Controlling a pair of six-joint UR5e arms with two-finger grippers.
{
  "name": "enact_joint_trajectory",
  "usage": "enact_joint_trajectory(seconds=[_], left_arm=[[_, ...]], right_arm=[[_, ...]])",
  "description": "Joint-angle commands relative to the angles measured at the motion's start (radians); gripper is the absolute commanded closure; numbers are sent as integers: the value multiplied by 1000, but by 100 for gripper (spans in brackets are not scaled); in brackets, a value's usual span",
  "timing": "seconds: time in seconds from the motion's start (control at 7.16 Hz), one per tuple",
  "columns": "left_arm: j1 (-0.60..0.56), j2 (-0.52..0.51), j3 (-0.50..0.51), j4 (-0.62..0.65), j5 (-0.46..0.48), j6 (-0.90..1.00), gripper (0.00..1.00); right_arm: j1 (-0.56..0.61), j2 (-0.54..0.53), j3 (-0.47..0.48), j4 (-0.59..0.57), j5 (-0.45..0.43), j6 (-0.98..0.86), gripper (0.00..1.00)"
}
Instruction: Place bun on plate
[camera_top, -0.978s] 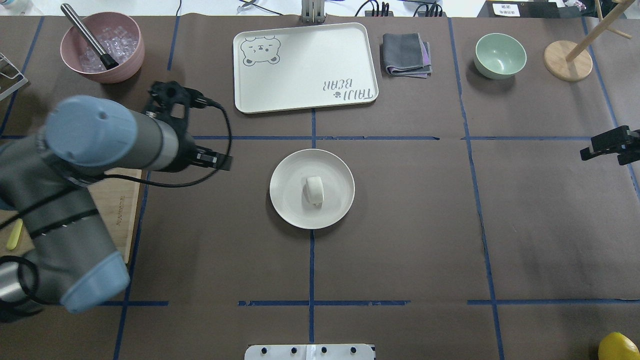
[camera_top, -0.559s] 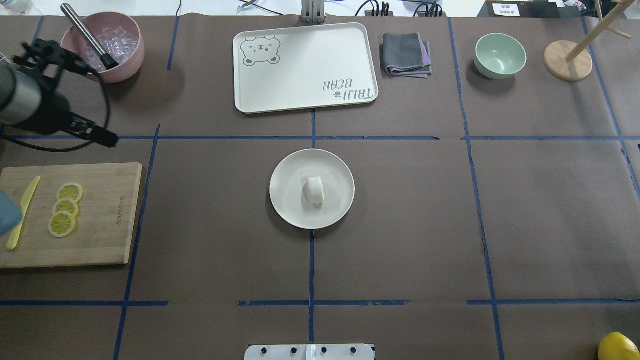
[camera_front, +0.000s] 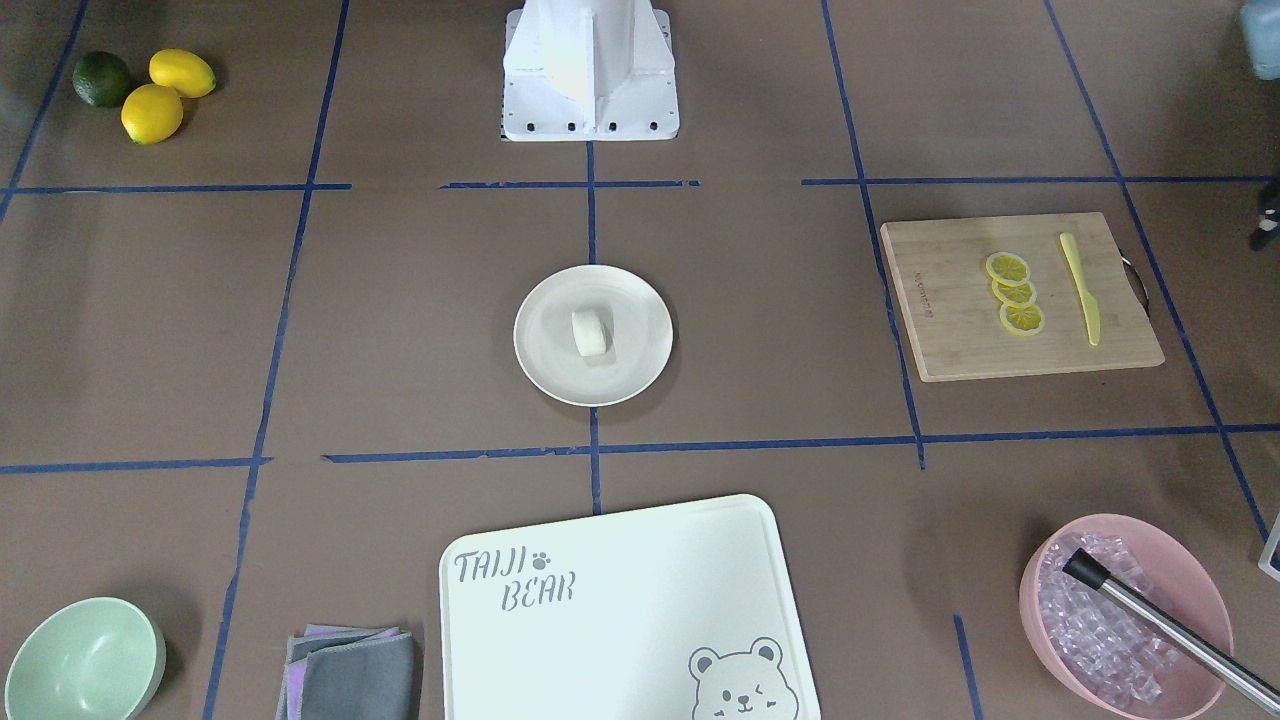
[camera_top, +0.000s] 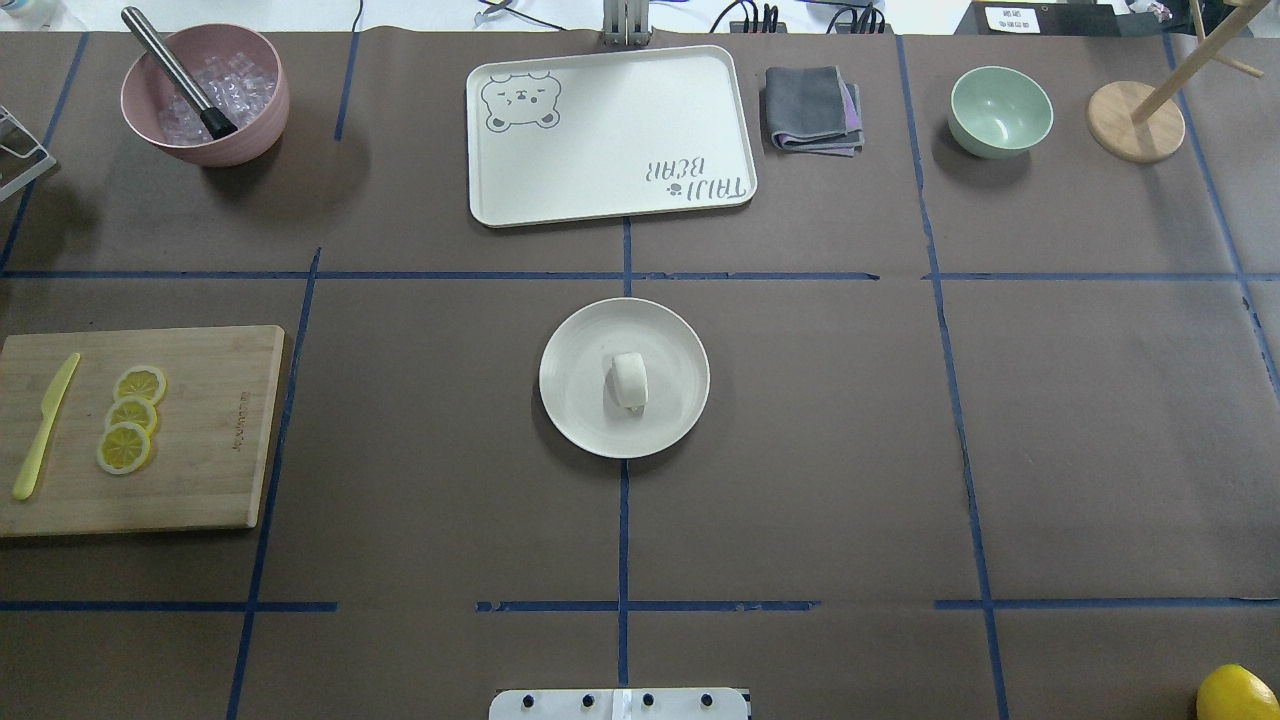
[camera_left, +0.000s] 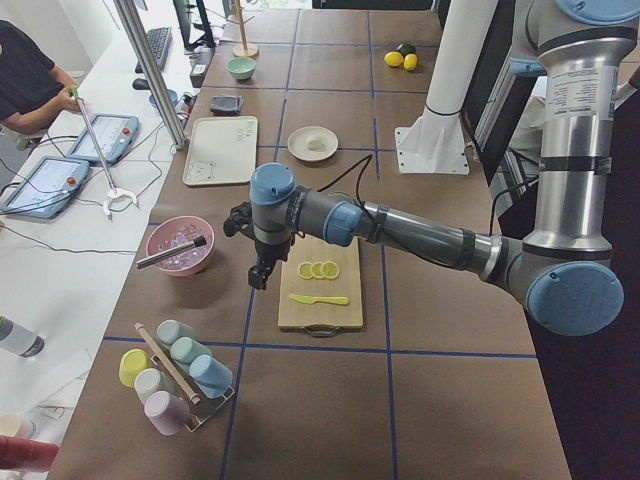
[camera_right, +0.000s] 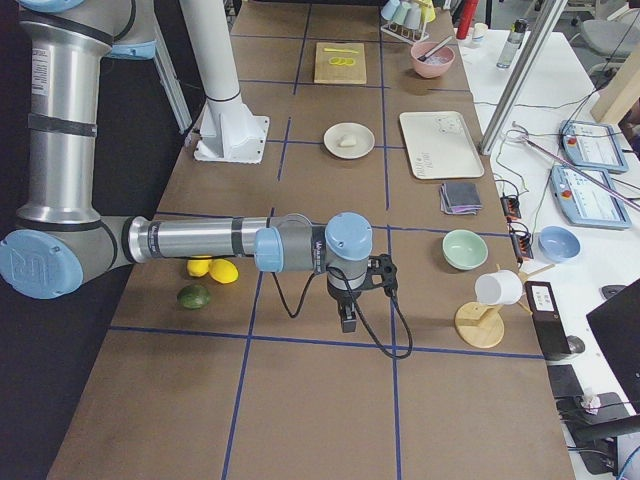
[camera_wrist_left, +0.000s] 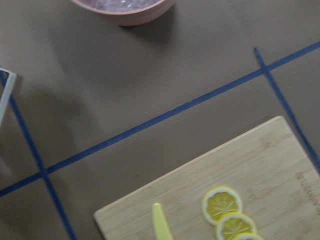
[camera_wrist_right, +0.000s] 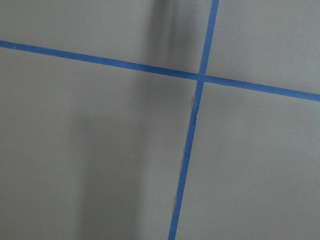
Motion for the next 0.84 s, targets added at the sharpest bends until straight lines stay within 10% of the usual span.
enact_joint_trajectory(seconds=[0.0, 0.7], left_arm=[[-88, 15, 75, 114, -13, 115, 5], [-81, 45, 63, 219, -35, -39, 0]], right_arm=[[4, -6, -49, 0, -5, -31, 0], [30, -33, -55, -6, -14, -180, 0]])
